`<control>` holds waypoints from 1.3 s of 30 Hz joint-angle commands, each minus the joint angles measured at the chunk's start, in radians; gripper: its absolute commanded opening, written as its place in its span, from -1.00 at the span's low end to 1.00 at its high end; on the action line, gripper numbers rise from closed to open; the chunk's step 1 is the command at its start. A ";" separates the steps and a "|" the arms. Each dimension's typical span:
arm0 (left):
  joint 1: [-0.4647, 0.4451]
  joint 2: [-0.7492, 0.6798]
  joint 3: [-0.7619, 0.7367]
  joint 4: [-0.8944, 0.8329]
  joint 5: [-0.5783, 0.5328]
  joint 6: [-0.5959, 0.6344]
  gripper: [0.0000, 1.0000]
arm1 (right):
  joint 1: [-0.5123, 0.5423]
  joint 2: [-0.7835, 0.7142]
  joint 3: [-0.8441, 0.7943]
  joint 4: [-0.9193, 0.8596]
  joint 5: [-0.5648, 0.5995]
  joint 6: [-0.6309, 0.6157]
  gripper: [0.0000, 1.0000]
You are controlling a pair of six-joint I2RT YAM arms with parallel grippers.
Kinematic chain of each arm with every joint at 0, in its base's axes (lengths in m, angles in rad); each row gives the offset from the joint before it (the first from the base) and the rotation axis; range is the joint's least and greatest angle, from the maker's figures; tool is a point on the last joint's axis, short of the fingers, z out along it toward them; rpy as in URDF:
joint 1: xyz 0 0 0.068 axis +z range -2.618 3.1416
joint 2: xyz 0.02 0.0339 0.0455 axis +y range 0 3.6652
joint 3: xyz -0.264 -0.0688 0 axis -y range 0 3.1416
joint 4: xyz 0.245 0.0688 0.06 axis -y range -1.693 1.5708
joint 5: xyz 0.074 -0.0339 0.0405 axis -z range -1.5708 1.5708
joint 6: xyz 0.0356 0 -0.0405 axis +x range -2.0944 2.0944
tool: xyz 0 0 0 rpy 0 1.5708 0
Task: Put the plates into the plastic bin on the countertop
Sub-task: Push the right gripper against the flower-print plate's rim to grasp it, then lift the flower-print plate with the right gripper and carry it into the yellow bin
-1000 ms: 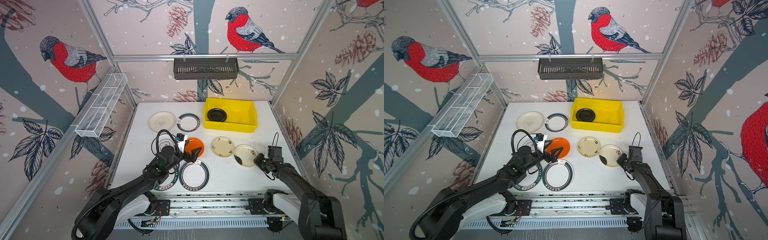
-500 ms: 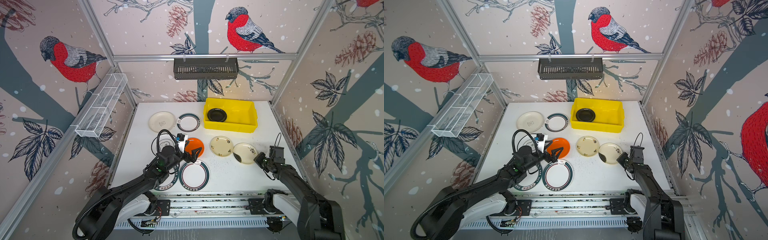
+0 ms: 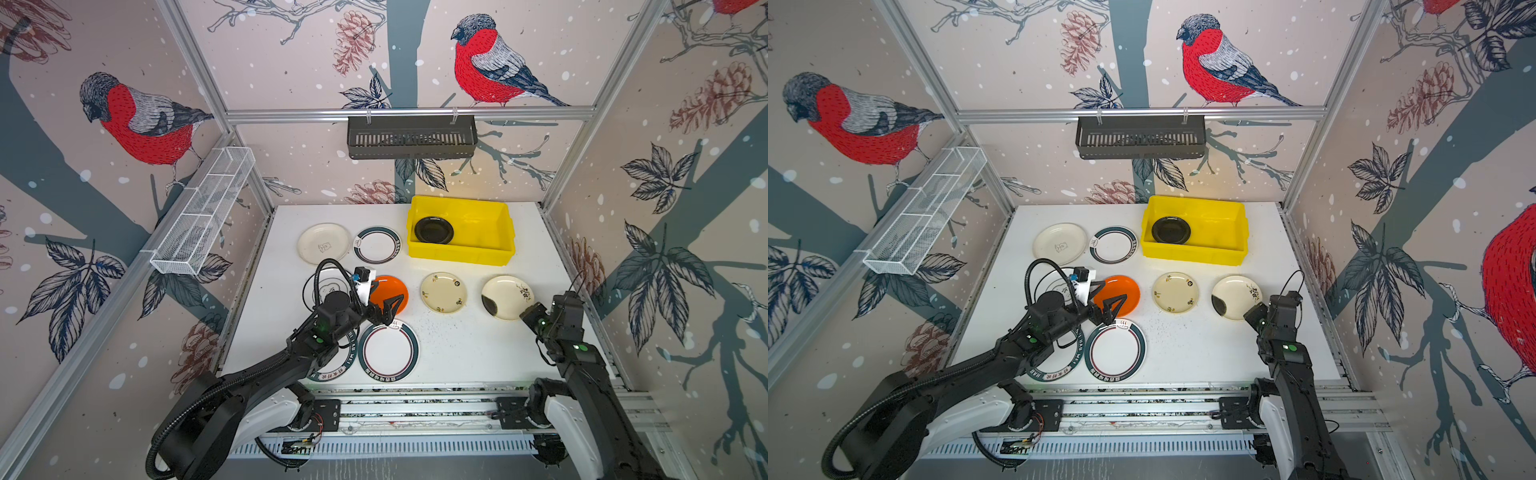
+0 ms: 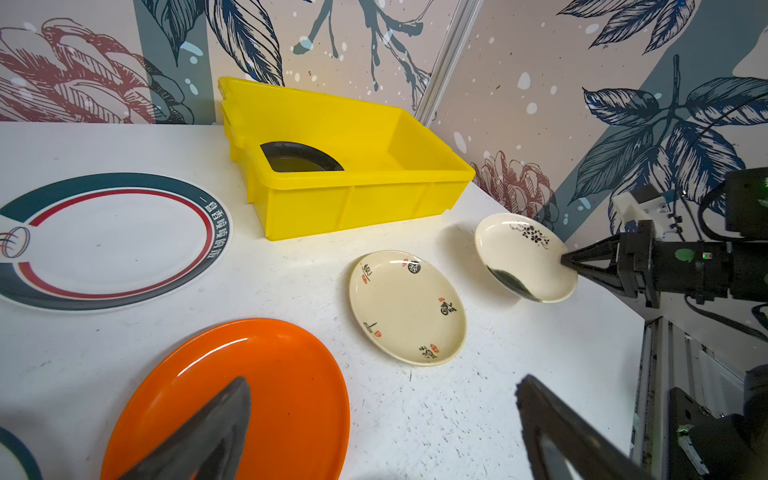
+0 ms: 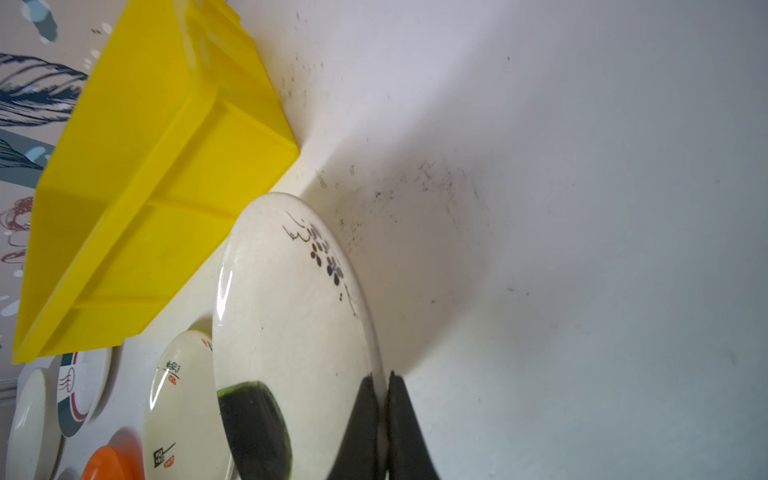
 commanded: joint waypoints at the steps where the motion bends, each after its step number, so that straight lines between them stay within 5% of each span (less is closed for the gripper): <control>1: -0.001 0.007 0.012 0.041 0.001 -0.002 0.97 | -0.001 -0.045 0.024 -0.031 0.053 -0.018 -1.00; 15: -0.001 0.033 0.017 0.060 0.037 -0.009 0.97 | 0.002 -0.017 0.223 0.023 -0.077 -0.027 -1.00; 39: -0.001 0.048 0.012 0.116 0.127 -0.036 0.97 | 0.196 0.524 0.523 0.340 -0.299 0.017 -1.00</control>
